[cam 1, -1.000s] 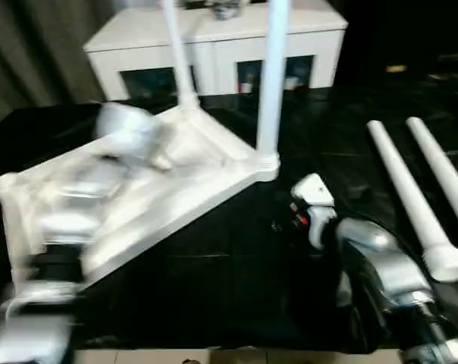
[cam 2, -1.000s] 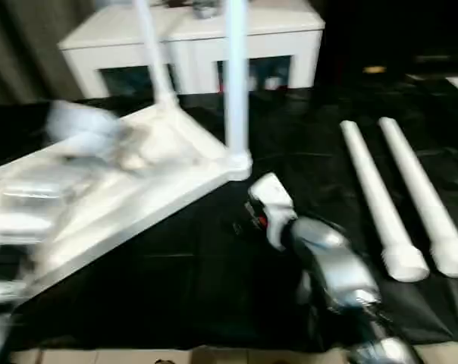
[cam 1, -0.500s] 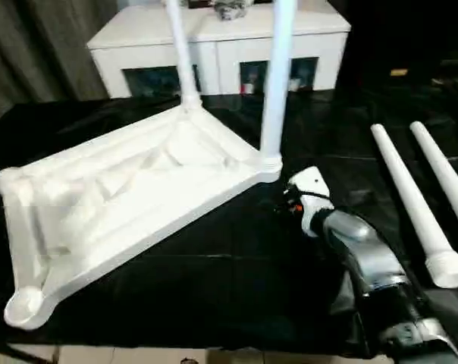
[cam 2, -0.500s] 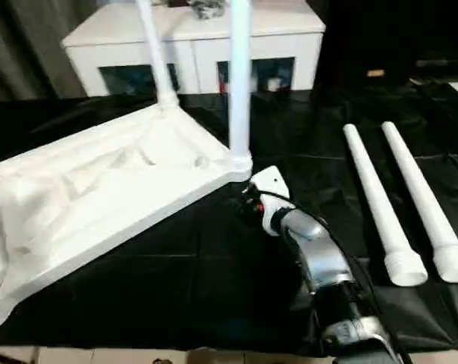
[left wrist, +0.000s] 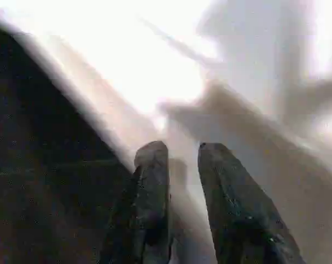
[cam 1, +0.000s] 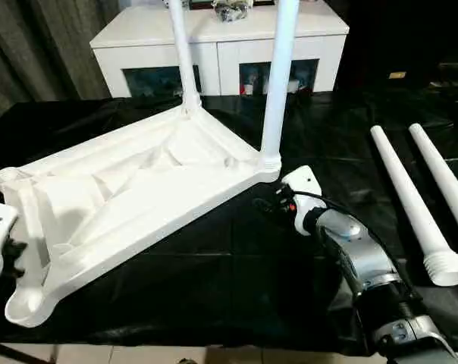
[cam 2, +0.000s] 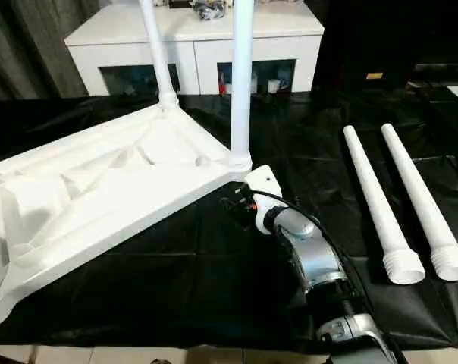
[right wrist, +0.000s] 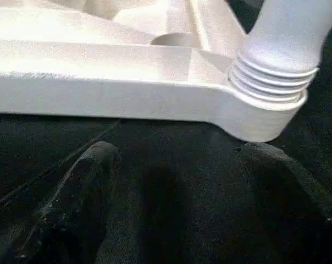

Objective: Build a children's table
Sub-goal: Rotate leg to tighten, then rotate table base

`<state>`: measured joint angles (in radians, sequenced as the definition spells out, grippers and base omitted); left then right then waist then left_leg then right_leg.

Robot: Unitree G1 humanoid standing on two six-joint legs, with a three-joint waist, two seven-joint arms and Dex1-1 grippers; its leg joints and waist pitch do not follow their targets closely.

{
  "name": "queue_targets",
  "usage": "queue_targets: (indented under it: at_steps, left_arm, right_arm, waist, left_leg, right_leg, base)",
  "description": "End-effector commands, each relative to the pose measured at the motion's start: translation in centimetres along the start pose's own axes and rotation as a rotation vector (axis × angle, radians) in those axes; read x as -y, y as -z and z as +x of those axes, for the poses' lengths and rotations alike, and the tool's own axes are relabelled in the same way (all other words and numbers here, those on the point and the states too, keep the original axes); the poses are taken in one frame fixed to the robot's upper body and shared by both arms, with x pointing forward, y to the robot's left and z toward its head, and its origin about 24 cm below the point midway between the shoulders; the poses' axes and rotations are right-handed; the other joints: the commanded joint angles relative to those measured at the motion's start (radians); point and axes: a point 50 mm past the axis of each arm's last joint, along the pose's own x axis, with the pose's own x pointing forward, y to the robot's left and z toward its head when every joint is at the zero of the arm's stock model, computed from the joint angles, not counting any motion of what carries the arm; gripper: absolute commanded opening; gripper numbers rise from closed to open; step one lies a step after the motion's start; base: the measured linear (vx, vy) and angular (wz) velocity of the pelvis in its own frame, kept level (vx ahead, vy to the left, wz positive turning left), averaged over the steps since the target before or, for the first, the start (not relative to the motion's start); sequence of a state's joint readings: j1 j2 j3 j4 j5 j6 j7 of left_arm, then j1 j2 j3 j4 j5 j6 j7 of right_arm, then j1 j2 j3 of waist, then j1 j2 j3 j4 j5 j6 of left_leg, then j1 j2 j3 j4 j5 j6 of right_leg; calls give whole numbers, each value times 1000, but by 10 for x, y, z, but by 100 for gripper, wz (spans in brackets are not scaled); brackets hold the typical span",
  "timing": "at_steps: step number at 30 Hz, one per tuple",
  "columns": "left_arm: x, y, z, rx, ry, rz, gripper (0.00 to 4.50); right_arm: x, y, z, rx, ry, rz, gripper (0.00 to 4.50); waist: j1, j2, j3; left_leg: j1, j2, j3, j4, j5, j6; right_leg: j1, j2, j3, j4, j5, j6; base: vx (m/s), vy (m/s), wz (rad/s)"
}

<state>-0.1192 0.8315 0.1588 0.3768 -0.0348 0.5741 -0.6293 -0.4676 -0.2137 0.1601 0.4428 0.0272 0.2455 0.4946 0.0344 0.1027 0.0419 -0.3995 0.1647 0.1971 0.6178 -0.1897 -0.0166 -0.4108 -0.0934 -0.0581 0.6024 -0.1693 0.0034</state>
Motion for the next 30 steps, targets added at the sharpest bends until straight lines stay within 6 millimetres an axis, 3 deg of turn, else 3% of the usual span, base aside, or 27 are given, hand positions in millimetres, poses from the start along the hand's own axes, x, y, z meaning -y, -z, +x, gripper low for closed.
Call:
queue_targets:
  at_steps: [1, 3, 4, 6, 9, 10, 11, 14, 17, 20, 21, 22, 23, 24, 25, 26, 27, 28, 30]
  left_arm:
    - [15, 2, 1, -28, 109, 34, 107]
    - [29, 2, 0, -20, 203, 58, 107]
    - [29, 2, 0, -20, 203, 58, 107]
    - [37, 1, -2, -14, 258, 61, 107]
    - [53, -5, -2, 27, 348, 81, 107]
    - [57, -7, -1, 42, 364, 84, 107]
    - [61, -10, 1, 67, 377, 82, 107]
    - [71, -22, 6, 127, 403, 81, 107]
    - [90, -38, 10, 197, 461, 106, 107]
    - [95, -42, 11, 208, 476, 110, 107]
    - [108, -49, 15, 230, 515, 117, 107]
    - [108, -49, 15, 230, 515, 117, 107]
    - [132, -60, 22, 260, 580, 136, 107]
    - [132, -60, 22, 260, 580, 136, 107]
    - [147, -66, 27, 277, 604, 159, 107]
    - [154, -70, 30, 286, 612, 175, 107]
    - [163, -73, 33, 295, 626, 185, 107]
    - [170, -77, 34, 308, 641, 193, 107]
    - [183, -85, 37, 328, 661, 207, 107]
  right_arm:
    - [-2, -3, -2, 19, -36, -23, 375]
    - [-2, -2, -4, 19, -45, -28, 375]
    - [-2, -2, -4, 19, -45, -28, 375]
    - [-2, -2, -6, 20, -45, -31, 375]
    - [2, -1, -9, 20, -41, -32, 375]
    - [2, -1, -10, 19, -38, -31, 375]
    - [4, -1, -11, 19, -35, -32, 375]
    - [6, -1, -12, 22, -32, -33, 375]
    - [8, -2, -16, 28, -33, -41, 375]
    - [9, -2, -17, 28, -33, -42, 375]
    - [11, -2, -19, 28, -31, -44, 375]
    - [11, -2, -19, 28, -31, -44, 375]
    - [16, -3, -22, 30, -20, -49, 375]
    - [16, -3, -22, 30, -20, -49, 375]
    - [19, -4, -25, 35, -9, -48, 375]
    - [21, -5, -26, 37, -4, -47, 375]
    - [23, -5, -27, 37, 3, -48, 375]
    - [25, -6, -29, 36, 9, -49, 375]
    - [28, -5, -32, 33, 20, -55, 375]
  waist:
    - [-4, 15, -53]
    - [-6, 18, -53]
    - [-6, 14, -55]
    - [-8, 19, -55]
    - [-8, 20, -54]
    - [-8, 18, -53]
    - [-7, 26, -53]
    - [-7, 22, -50]
    - [-7, 22, -45]
    - [-11, 21, -44]
    - [-13, 21, -45]
    - [-11, 19, -46]
    - [-13, 22, -43]
    - [-12, 19, -43]
    - [-9, 16, -43]
    - [-7, 12, -38]
    - [-7, 12, -38]
    - [-8, 18, -40]
    - [-7, 18, -44]
  left_leg:
    - [42, 60, -44, -112, -483, -78]
    - [42, 60, -44, -113, -474, -75]
    - [44, 57, -41, -109, -466, -71]
    - [38, 57, -42, -109, -444, -64]
    - [42, 56, -40, -108, -444, -60]
    - [43, 57, -40, -109, -448, -59]
    - [46, 56, -39, -108, -454, -61]
    - [51, 54, -38, -107, -485, -64]
    - [50, 56, -43, -110, -509, -67]
    - [45, 55, -47, -112, -525, -72]
    - [44, 55, -48, -113, -528, -73]
    - [55, 55, -43, -110, -534, -73]
    - [53, 53, -42, -109, -529, -68]
    - [55, 52, -41, -107, -529, -66]
    - [58, 52, -40, -105, -526, -62]
    - [73, 46, -35, -97, -540, -51]
    - [73, 46, -35, -97, -540, -51]
    - [72, 45, -38, -97, -508, -36]
    - [68, 46, -37, -100, -473, -26]
  right_leg:
    - [15, -51, 40, -67, -271, -190]
    - [18, -51, 39, -67, -248, -196]
    - [18, -49, 40, -65, -241, -201]
    - [23, -51, 40, -63, -232, -206]
    - [22, -48, 39, -66, -239, -203]
    - [22, -48, 40, -68, -247, -202]
    - [19, -47, 40, -68, -254, -201]
    - [16, -47, 42, -76, -312, -190]
    - [18, -50, 42, -81, -377, -172]
    - [21, -50, 41, -80, -401, -163]
    - [23, -50, 41, -80, -404, -159]
    - [15, -47, 43, -87, -410, -154]
    - [16, -48, 44, -90, -418, -155]
    - [16, -48, 44, -92, -431, -153]
    - [13, -48, 46, -95, -444, -149]
    - [0, -45, 49, -111, -522, -132]
    - [0, -45, 49, -111, -522, -132]
    - [6, -50, 53, -115, -576, -112]
    - [10, -45, 49, -114, -555, -105]
  base:
    - [0, 0, 0]
    - [0, 0, 0]
    - [0, 0, 0]
    - [0, 0, 0]
    - [0, 0, 0]
    - [0, 0, 0]
    - [0, 0, 0]
    - [0, 0, 0]
    - [0, 0, 0]
    - [0, 0, 0]
    - [0, 0, 0]
    - [0, 0, 0]
    - [0, 0, 0]
    - [0, 0, 0]
    - [0, 0, 0]
    - [0, 0, 0]
    - [0, 0, 0]
    - [0, 0, 0]
    - [0, 0, 0]
